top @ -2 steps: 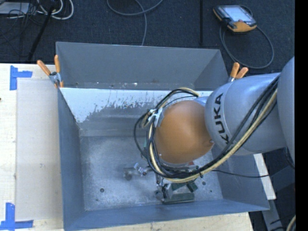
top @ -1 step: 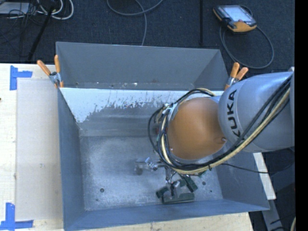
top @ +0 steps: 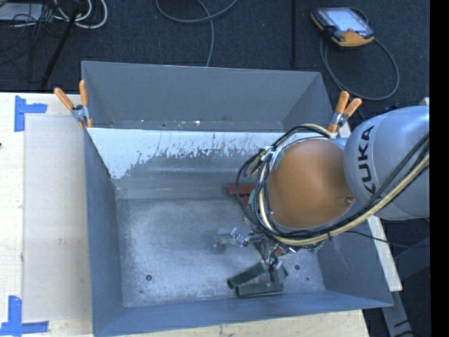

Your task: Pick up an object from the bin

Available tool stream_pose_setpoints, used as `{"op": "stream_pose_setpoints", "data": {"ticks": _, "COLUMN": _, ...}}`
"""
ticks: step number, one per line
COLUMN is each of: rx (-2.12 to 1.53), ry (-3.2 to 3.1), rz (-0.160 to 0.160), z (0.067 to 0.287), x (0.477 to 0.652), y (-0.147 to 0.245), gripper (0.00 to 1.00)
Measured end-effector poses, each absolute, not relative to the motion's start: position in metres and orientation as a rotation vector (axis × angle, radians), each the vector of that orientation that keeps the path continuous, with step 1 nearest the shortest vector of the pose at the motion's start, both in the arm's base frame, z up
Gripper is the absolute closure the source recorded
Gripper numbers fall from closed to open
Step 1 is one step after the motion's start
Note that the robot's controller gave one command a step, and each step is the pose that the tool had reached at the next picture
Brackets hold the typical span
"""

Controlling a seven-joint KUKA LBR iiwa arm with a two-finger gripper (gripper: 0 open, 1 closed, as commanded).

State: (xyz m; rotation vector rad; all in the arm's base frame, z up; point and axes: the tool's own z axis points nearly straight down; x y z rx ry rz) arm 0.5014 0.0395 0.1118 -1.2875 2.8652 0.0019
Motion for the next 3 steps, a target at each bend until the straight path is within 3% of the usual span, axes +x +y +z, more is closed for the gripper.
{"op": "stream_pose_setpoints", "data": {"ticks": 1, "rx": -1.764, "ry": 2.601, "rz": 0.003, "z": 0.0695, "x": 0.4985, "y": 0.0281, "gripper": 1.0}}
{"op": "stream_pose_setpoints", "data": {"ticks": 3, "rx": -1.766, "ry": 2.606, "rz": 0.009, "z": 0.0752, "x": 0.4973, "y": 0.0279, "gripper": 1.0}}
